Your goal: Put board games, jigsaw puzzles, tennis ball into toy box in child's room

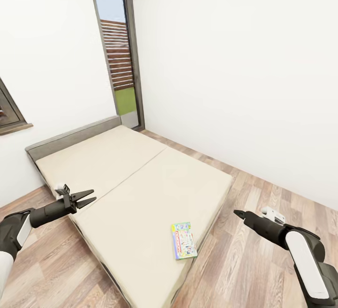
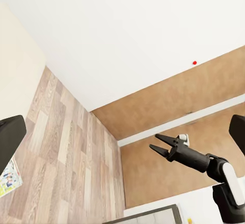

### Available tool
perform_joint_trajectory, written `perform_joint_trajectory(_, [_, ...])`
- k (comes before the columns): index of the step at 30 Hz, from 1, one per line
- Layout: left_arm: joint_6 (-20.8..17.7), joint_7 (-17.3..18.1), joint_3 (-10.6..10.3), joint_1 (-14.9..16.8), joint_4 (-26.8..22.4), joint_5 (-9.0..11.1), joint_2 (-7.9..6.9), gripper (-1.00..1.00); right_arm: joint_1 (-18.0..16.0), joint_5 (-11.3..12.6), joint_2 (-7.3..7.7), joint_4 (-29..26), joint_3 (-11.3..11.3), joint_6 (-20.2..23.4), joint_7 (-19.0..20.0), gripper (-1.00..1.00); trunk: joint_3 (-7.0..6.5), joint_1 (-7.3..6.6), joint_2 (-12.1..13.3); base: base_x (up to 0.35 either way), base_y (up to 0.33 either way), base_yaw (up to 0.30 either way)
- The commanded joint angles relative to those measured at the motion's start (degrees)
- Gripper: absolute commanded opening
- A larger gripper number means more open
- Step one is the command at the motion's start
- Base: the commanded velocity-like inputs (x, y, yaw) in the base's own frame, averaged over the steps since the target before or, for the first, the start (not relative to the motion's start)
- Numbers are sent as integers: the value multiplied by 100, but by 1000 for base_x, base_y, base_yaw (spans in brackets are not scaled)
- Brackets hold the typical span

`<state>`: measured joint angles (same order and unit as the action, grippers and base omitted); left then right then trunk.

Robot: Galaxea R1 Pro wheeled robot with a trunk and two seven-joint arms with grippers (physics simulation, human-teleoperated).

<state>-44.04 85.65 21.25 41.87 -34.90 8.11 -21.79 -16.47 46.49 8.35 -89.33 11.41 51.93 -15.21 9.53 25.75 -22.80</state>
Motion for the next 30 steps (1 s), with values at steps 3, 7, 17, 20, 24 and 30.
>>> perform_joint_trajectory(3, [-60,18,2,5,0,-2,0,100,-5,62,-5,-6,0,19,-57,100,12,3,-12,0,-18,59])
perform_joint_trajectory(7, [-60,14,2,5,0,-2,5,100,-5,62,-5,-6,0,19,-58,100,12,3,-12,0,-135,202])
perform_joint_trajectory(17, [-54,5,2,5,0,-2,41,100,-5,62,8,-6,2,19,-56,100,12,3,-12,0,-156,64])
perform_joint_trajectory(20, [-53,5,2,5,0,-2,42,100,-5,66,5,-6,-2,19,-57,100,12,3,-12,0,-22,167])
perform_joint_trajectory(24, [-55,5,2,5,0,-2,43,100,-5,66,1,-6,-6,19,-57,100,12,3,-12,0,-54,216])
perform_joint_trajectory(30, [-53,5,2,5,0,-2,44,100,-5,70,8,-6,1,19,-57,100,12,3,-12,0,-192,53])
